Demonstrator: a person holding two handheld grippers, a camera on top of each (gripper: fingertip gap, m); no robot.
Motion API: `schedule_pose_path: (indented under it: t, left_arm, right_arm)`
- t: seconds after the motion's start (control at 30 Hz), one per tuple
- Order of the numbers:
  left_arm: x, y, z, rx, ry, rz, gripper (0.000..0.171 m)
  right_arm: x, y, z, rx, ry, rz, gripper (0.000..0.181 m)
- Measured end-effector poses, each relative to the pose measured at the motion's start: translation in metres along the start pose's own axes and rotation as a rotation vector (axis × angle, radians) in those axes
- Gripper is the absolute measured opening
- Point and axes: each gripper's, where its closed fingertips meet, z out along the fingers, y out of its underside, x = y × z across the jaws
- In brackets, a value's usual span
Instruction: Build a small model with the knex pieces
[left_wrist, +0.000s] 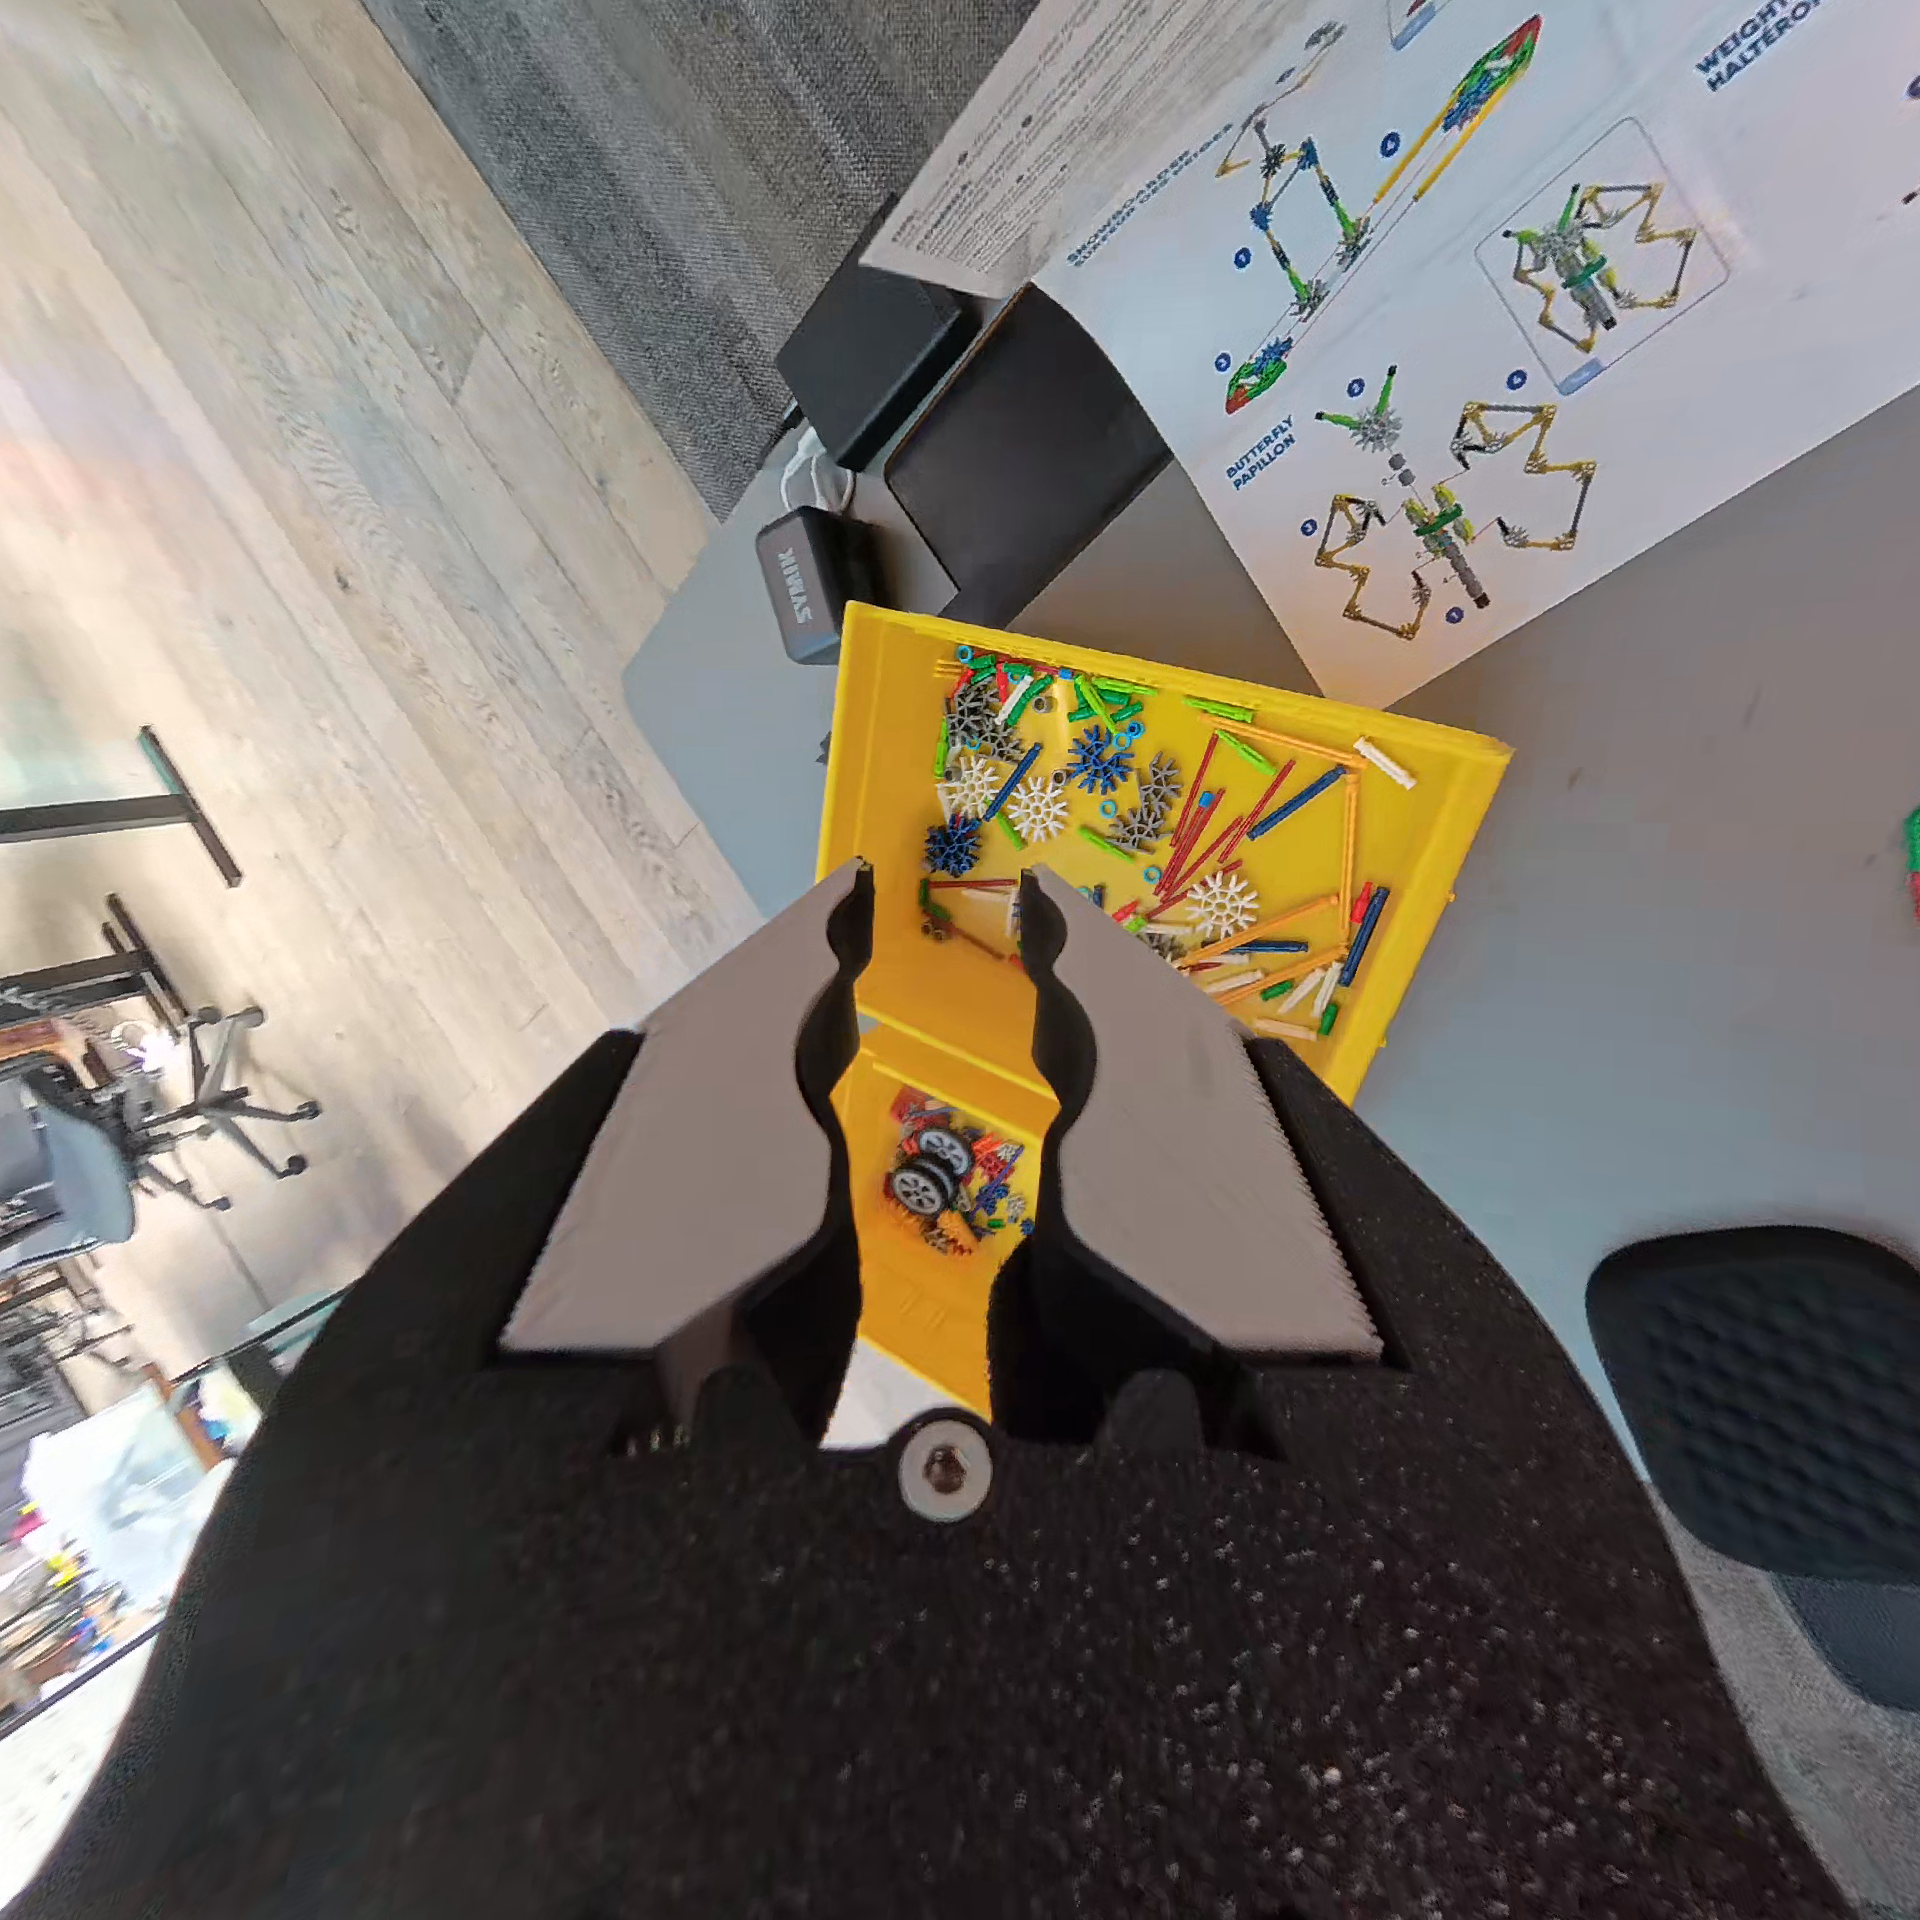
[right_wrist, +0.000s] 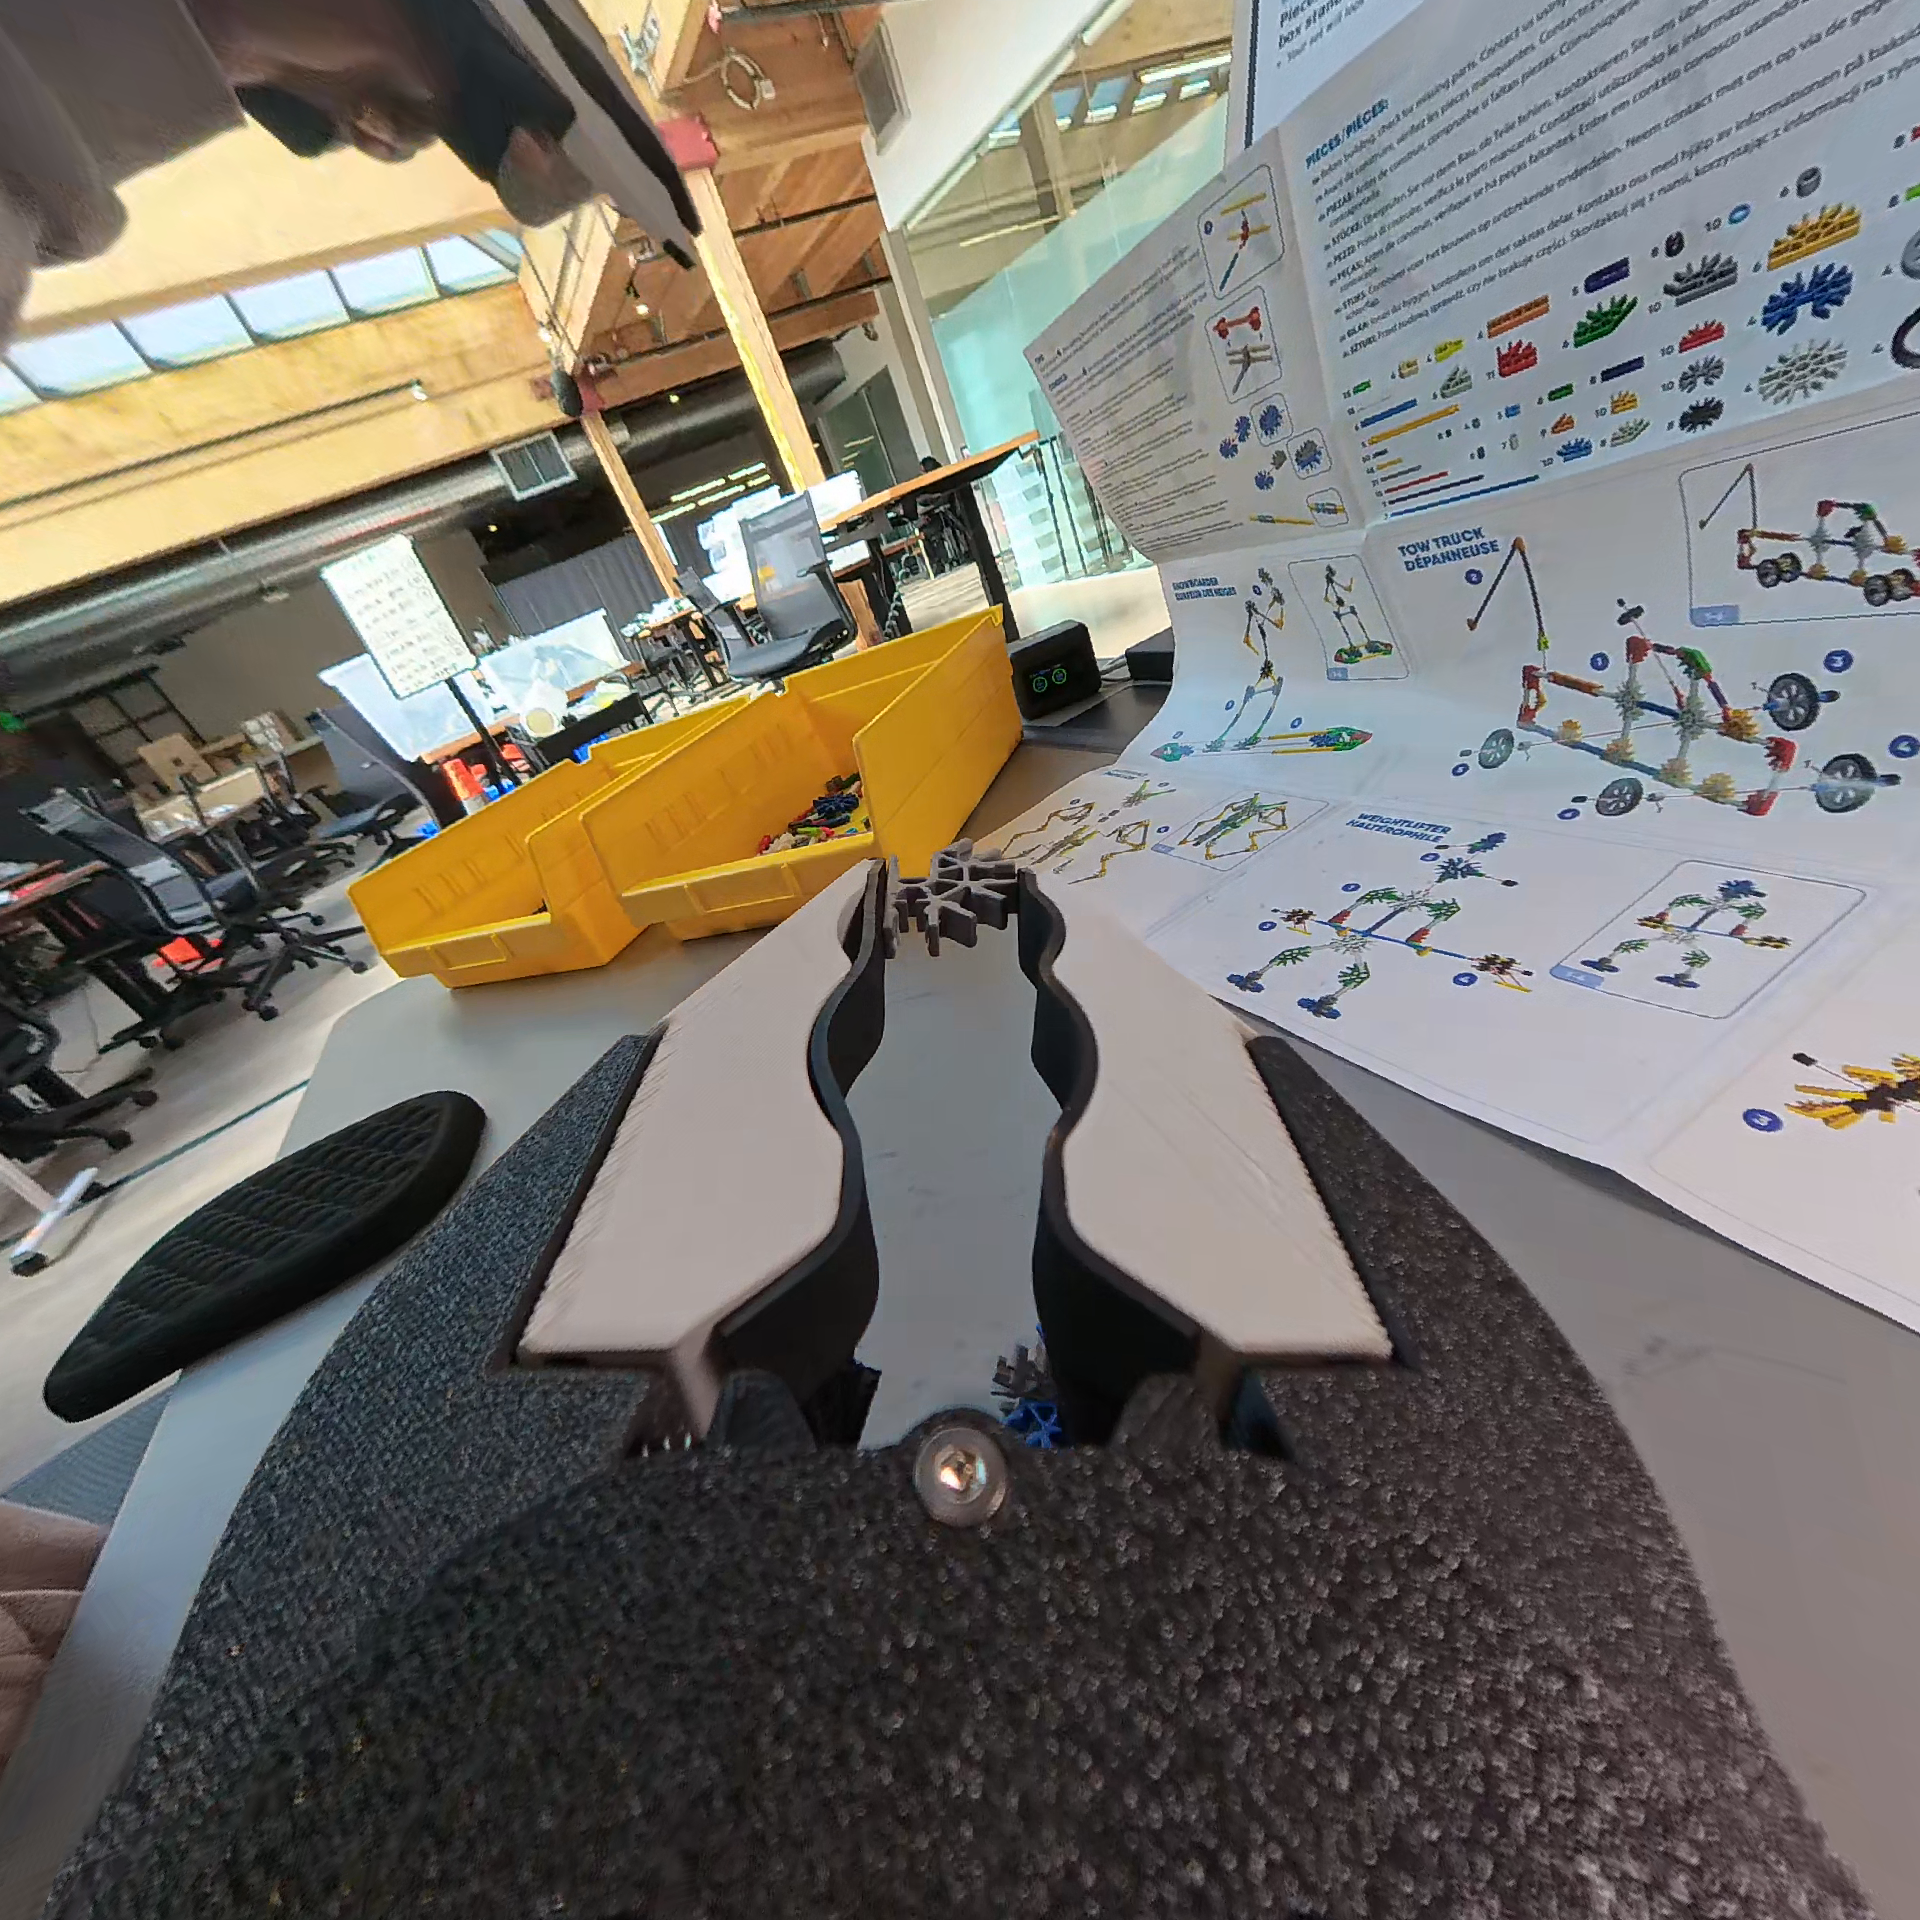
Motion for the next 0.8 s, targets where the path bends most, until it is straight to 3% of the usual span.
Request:
schedule_pose_path:
  t: [0.2,0.3,0.4,0.47,0.6,0.8]
  left_arm:
    - [0.037,-0.072,-0.027,0.056,0.001,0.126,0.026]
    - [0.058,-0.089,-0.018,0.045,-0.002,0.217,0.026]
    - [0.092,-0.107,0.005,0.124,0.07,0.256,0.023]
    - [0.131,-0.118,0.017,0.248,0.174,0.277,0.022]
    - [0.212,-0.133,0.006,0.641,0.457,0.245,0.022]
    - [0.279,-0.104,-0.011,1.075,0.872,0.012,0.022]
  right_arm:
    - [-0.001,-0.003,-0.001,0.013,-0.007,-0.021,0.023]
    - [-0.001,-0.005,-0.002,0.021,-0.01,-0.032,0.023]
    - [-0.004,-0.007,-0.002,0.022,-0.019,-0.042,0.023]
    - [-0.009,-0.011,-0.003,0.031,-0.028,-0.053,0.023]
    - [-0.018,-0.016,-0.004,0.038,-0.046,-0.077,0.023]
    - [-0.03,-0.017,-0.003,0.03,-0.061,-0.147,0.022]
